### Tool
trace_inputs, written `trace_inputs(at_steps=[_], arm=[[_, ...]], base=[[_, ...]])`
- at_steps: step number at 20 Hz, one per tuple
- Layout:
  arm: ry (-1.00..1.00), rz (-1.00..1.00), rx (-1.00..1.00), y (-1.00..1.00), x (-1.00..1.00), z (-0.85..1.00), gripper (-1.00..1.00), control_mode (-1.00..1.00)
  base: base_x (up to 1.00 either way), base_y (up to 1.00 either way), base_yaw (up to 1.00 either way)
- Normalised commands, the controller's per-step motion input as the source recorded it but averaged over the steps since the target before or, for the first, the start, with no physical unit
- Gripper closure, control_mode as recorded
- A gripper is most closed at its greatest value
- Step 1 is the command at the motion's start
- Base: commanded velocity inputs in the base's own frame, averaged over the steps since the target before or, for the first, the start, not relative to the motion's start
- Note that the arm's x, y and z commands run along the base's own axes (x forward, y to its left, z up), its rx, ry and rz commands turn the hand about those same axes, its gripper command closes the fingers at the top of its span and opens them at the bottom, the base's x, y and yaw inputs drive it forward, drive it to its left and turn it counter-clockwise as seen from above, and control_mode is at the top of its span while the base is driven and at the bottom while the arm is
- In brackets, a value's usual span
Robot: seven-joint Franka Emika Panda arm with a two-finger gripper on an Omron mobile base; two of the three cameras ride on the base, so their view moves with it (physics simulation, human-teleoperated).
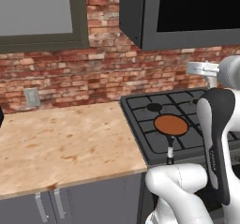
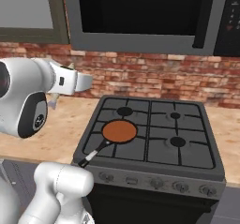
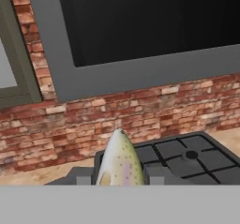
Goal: Retrieve the fish from the fridge and place it on the saucepan with marinade on the stove.
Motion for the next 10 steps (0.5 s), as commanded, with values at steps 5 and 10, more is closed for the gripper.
trace_inputs(at_steps=[5,10], arm=[[0.0,0.0,0.0,0.0,0.0,0.0,1.0,1.0],[0.5,0.0,0.0,-0.11,0.29,-0.21,1.0,-1.0]], base=[[0.26,0.0,0.0],[0.0,0.0,0.0]])
